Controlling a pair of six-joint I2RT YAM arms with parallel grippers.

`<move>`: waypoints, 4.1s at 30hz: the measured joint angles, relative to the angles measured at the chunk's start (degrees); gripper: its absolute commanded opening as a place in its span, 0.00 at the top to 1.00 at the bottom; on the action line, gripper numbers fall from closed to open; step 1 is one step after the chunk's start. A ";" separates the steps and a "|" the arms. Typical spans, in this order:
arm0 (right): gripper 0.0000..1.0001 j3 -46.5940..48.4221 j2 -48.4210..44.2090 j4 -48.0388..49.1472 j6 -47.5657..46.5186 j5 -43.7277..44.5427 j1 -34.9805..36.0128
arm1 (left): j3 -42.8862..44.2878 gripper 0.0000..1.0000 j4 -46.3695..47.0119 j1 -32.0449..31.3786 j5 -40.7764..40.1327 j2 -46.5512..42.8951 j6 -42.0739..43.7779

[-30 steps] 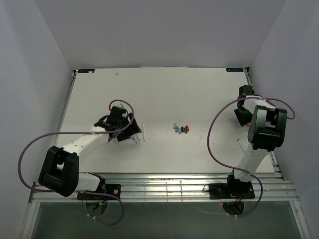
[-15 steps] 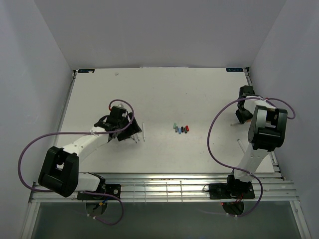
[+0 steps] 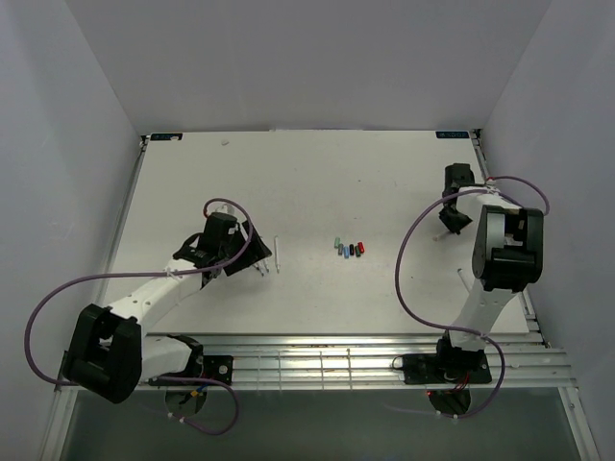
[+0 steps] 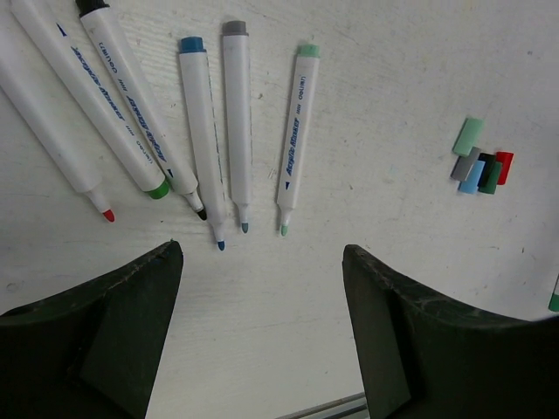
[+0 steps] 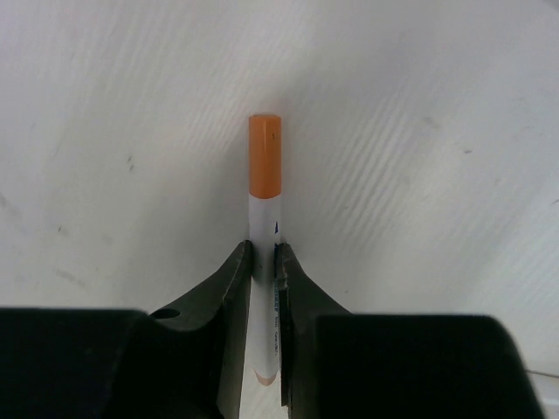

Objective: Open the pen caps

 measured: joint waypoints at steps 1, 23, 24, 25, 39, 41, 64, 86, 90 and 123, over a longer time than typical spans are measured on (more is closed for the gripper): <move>0.92 -0.35 -0.37 0.83 -1.51 -0.87 1.22 | 0.02 0.16 0.00 0.00 0.00 -0.70 0.24; 0.92 -17.97 -21.57 27.02 -35.82 -64.81 29.83 | 4.24 0.16 18.71 -0.31 23.56 1.95 -2.89; 0.92 -19.10 -21.77 27.21 -36.11 -66.36 31.17 | 4.24 0.16 19.67 -0.42 24.24 2.73 -3.61; 0.92 -19.91 -21.90 27.43 -36.22 -67.58 32.39 | 4.24 0.16 20.37 -0.59 24.63 3.39 -4.33; 0.92 -23.06 -22.95 39.95 -28.72 -70.23 37.86 | 3.76 0.21 23.37 -4.63 24.24 4.24 -8.90; 0.92 -23.06 -22.80 40.04 -26.62 -67.36 38.01 | 2.78 0.22 23.45 -5.11 22.69 2.67 -8.63; 0.92 -22.97 -22.47 49.94 -3.34 -54.86 41.42 | -5.99 0.26 34.36 -12.41 20.98 0.79 -7.43; 0.60 -23.32 -23.96 51.47 -5.07 -53.64 43.15 | -4.83 1.00 36.65 -13.33 20.96 3.28 -8.26; 0.58 -19.47 -23.56 49.29 -8.33 -53.22 43.21 | -5.62 1.00 36.74 -13.33 21.20 2.23 -8.28; 0.92 -13.25 -12.31 67.47 -2.58 -81.42 34.97 | -6.62 1.00 40.94 -12.85 26.45 -0.96 -2.69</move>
